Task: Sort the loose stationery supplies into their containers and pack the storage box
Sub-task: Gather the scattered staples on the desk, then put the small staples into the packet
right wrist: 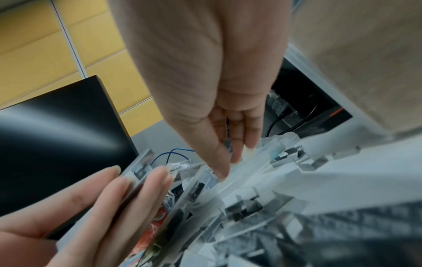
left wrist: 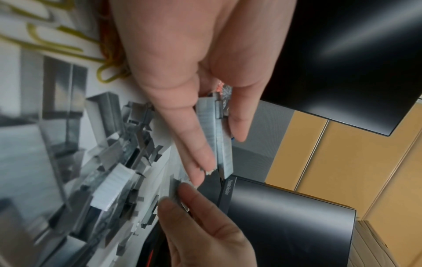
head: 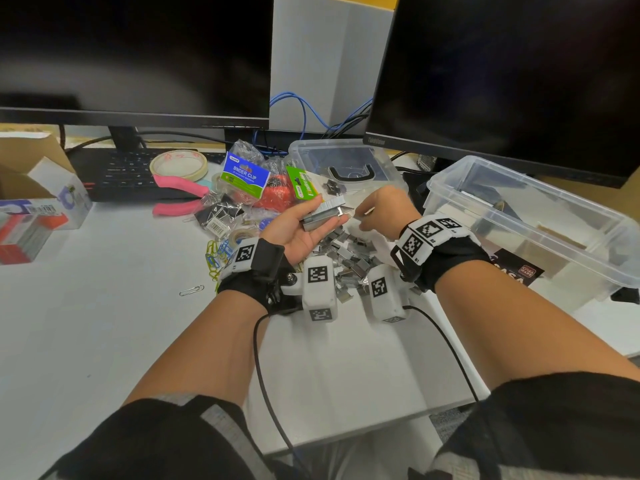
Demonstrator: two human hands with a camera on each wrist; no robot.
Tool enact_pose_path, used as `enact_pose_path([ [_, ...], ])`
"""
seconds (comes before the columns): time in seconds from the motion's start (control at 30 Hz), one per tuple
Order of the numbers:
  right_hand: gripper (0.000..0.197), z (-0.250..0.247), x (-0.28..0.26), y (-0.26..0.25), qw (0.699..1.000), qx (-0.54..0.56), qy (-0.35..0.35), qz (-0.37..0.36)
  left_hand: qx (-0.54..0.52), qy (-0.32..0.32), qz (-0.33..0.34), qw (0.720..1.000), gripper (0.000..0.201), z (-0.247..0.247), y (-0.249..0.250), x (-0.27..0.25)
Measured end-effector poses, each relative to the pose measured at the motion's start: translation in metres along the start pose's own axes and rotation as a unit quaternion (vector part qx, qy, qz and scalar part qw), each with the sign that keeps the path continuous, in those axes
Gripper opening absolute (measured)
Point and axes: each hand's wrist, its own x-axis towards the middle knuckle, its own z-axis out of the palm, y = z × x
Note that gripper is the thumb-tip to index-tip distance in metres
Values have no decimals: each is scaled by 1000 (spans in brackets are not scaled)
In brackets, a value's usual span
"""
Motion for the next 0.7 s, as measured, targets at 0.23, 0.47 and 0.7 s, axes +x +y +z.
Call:
enact_pose_path([
  [0.23,24,-1,-9,5,969,194,154,-12,-2,9,6,1000,17,0,-1,1],
  [0.47,18,2,-16,-2,907,375,188,-28,-1,14,14,1000,26,3,-2,-2],
  [0.7,9,12,-18,-14,929,342,123,-73,45,-35,18,998,22,10,-5,-9],
])
